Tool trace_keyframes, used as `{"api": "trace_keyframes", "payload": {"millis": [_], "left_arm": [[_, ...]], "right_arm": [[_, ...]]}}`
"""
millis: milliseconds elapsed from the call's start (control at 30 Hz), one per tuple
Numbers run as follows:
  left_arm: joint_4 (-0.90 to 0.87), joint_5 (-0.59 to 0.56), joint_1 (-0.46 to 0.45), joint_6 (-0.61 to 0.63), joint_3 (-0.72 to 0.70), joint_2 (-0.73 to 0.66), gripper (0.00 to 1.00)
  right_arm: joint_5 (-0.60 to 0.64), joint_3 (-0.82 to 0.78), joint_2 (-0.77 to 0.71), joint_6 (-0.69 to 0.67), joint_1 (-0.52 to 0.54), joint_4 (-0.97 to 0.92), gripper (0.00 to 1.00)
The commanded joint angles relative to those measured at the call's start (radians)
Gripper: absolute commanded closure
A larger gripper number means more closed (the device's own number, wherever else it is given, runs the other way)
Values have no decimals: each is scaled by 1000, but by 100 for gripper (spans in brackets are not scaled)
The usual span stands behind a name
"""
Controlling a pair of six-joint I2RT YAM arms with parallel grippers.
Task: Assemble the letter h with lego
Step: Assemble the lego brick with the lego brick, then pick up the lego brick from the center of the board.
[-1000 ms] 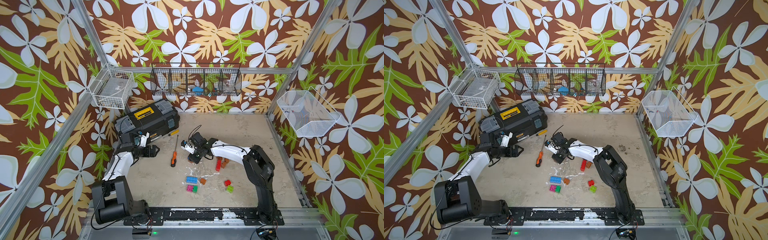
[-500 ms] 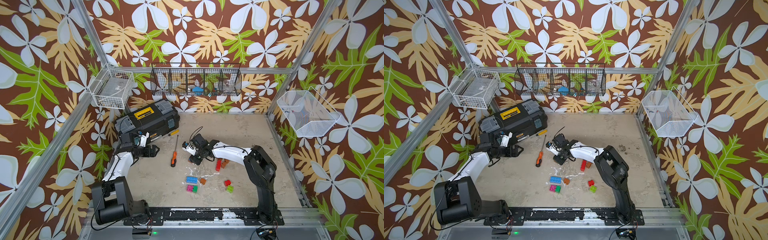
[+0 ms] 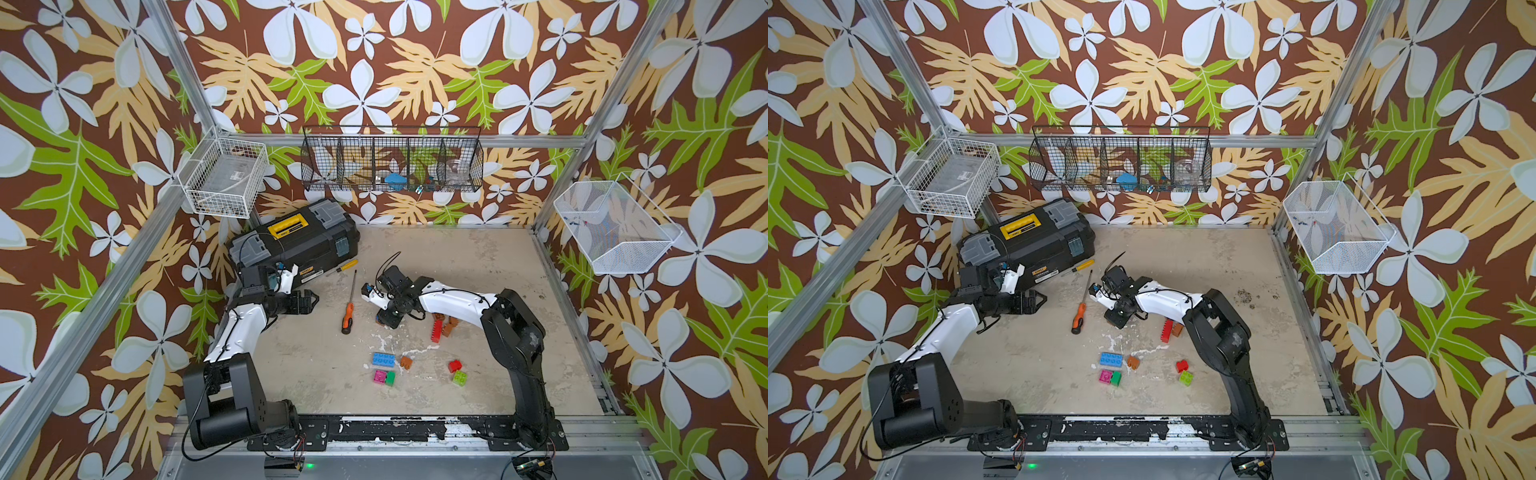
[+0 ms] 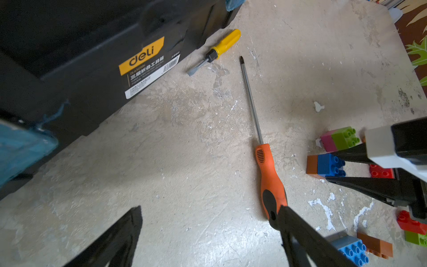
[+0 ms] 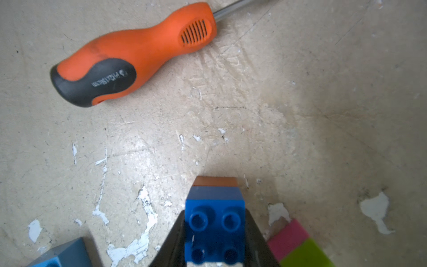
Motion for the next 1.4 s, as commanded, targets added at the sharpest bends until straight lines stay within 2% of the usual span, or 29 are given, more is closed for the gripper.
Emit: {"api": "trace_keyframes", "payload": {"millis": [0, 333, 567, 700, 767, 933, 1100, 1367], "left_arm": [[-3, 13, 3, 12, -2, -6, 5], [-3, 17, 4, 13, 0, 2, 5], [-4, 16, 5, 15, 0, 4, 5], [-5, 16, 5, 15, 0, 4, 5], [-5, 15, 4, 15, 0, 6, 5], [-5, 12, 6, 15, 1, 7, 5], [-5, 9, 6, 15, 1, 6, 5], [-4, 4, 8, 13, 0, 7, 5]], "right_arm": [[55, 15, 56, -7, 0, -193, 75], [200, 57, 180, 9, 17, -336, 82], [134, 151, 189, 32, 18, -365, 80], [42, 167, 98, 84, 16, -259, 77], [39, 169, 29, 138, 16, -186, 77], [102, 173, -126, 275, -10, -78, 78], [213, 38, -260, 344, -87, 22, 78], [292, -155, -247, 403, -126, 59, 77]]}}
